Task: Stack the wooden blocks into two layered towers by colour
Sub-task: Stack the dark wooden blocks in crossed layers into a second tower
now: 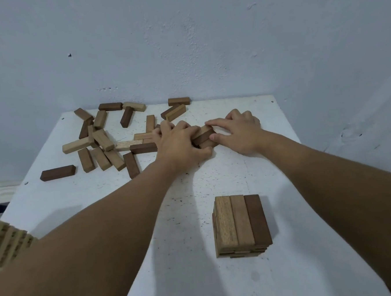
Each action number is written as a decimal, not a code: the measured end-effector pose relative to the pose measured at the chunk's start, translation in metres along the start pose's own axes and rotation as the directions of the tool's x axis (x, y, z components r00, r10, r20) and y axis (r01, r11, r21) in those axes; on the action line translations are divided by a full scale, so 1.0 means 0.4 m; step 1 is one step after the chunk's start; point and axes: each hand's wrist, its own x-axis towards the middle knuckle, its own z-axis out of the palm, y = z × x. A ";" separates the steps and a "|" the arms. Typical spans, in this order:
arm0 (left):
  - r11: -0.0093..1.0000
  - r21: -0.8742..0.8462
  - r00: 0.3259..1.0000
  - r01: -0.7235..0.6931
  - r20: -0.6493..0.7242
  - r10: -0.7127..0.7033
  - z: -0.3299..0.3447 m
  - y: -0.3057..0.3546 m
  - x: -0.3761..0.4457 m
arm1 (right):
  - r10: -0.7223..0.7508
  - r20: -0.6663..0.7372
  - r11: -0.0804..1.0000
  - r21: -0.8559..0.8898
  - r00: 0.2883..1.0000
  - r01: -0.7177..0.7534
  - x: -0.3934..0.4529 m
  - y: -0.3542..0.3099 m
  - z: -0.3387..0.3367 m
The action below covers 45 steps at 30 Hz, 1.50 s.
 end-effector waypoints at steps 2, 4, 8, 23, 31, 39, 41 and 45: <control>0.998 0.040 0.992 -0.038 0.125 0.033 -0.035 0.006 0.007 | 0.019 0.020 1.000 -0.009 1.000 -0.019 -0.020 -0.002 -0.003; 0.996 0.060 0.979 -0.066 0.198 0.053 -0.057 0.017 0.003 | 0.025 0.030 0.999 -0.024 0.999 -0.024 -0.048 -0.002 -0.002; 0.988 0.087 0.960 -0.125 0.263 0.098 -0.069 0.056 -0.035 | 0.027 0.037 0.999 -0.027 0.999 -0.026 -0.123 0.000 -0.006; 0.993 0.023 0.977 -0.113 0.186 0.107 -0.226 0.129 -0.126 | 0.027 0.102 0.763 0.641 0.994 -0.086 -0.296 -0.050 -0.076; 0.980 -0.189 0.978 -0.060 0.186 0.096 -0.338 0.182 -0.229 | -0.048 0.093 0.697 0.716 0.995 -0.034 -0.383 -0.106 -0.144; 0.979 -0.200 0.967 -0.046 0.235 0.093 -0.377 0.217 -0.343 | -0.088 0.137 0.779 0.627 0.987 -0.018 -0.501 -0.113 -0.173; 0.977 -0.204 0.960 -0.055 0.257 0.108 -0.370 0.220 -0.359 | -0.071 0.136 0.793 0.609 0.988 -0.027 -0.521 -0.112 -0.168; 0.975 -0.217 0.947 -0.046 0.300 0.111 -0.352 0.226 -0.381 | -0.044 0.121 0.799 0.600 0.992 -0.038 -0.541 -0.102 -0.146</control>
